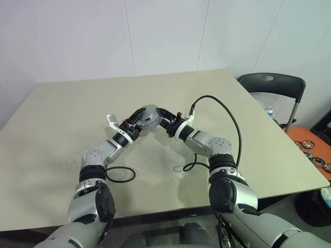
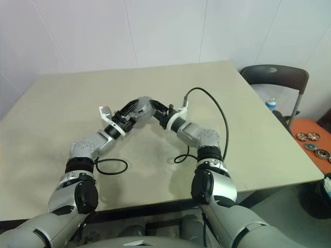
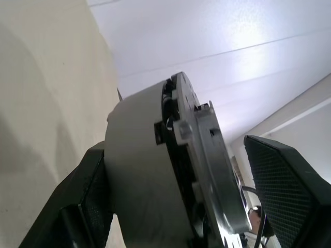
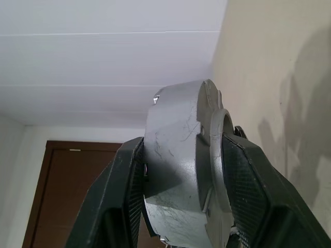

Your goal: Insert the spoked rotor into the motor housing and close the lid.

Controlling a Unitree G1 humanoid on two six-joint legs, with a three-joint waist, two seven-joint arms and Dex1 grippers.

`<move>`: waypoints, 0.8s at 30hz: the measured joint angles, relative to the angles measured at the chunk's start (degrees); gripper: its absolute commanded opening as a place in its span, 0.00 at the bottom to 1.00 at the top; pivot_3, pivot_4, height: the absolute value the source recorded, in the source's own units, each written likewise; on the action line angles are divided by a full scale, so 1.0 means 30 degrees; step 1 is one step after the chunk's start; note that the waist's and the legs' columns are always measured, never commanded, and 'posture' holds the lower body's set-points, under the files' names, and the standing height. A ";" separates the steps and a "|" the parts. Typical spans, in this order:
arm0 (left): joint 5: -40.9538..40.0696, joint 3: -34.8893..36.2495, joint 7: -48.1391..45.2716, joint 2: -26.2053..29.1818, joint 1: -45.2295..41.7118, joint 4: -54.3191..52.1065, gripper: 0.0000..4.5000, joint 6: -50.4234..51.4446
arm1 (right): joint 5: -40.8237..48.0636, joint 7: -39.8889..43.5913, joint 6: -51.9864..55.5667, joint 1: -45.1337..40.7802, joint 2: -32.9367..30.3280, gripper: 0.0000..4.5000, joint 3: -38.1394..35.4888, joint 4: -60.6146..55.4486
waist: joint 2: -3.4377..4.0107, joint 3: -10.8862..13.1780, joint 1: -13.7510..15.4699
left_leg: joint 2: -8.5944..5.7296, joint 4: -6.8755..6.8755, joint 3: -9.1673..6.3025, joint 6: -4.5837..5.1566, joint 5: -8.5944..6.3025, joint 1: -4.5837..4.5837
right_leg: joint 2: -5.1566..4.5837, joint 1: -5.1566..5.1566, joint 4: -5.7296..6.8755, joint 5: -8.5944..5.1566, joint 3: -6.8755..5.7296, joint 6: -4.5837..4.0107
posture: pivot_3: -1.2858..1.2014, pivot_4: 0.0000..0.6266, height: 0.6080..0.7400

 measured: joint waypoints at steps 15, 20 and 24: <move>0.0076 0.0165 0.0017 -0.0230 -0.0203 -0.0002 0.54 0.0025 | -0.0010 -0.0057 -0.0250 0.0130 -0.0142 0.48 -0.0017 -0.0320 | -0.0004 -0.0003 -0.0018 | 0.0000 0.0001 0.0000 0.0012 -0.0006 0.0002 | 0.0001 -0.0001 0.0004 0.0000 0.0000 0.0001 | 0.52 0.00 1.00; 0.0076 0.0167 0.0018 -0.0224 -0.0201 -0.0087 0.54 0.0164 | -0.0015 -0.0060 -0.0252 0.0140 -0.0122 0.48 -0.0012 -0.0329 | -0.0005 -0.0003 -0.0019 | -0.0001 0.0000 0.0001 0.0013 -0.0007 0.0002 | 0.0001 -0.0001 0.0004 0.0000 0.0001 0.0001 | 0.52 0.00 1.00; 0.0105 0.0072 0.0125 -0.0240 0.0064 -0.1128 0.53 0.0572 | -0.0004 0.0002 -0.0209 0.0142 -0.0123 0.48 -0.0014 -0.0508 | -0.0005 -0.0003 -0.0037 | 0.0004 -0.0003 0.0001 0.0011 -0.0006 0.0003 | 0.0000 -0.0001 0.0006 0.0000 0.0002 0.0001 | 0.52 0.00 1.00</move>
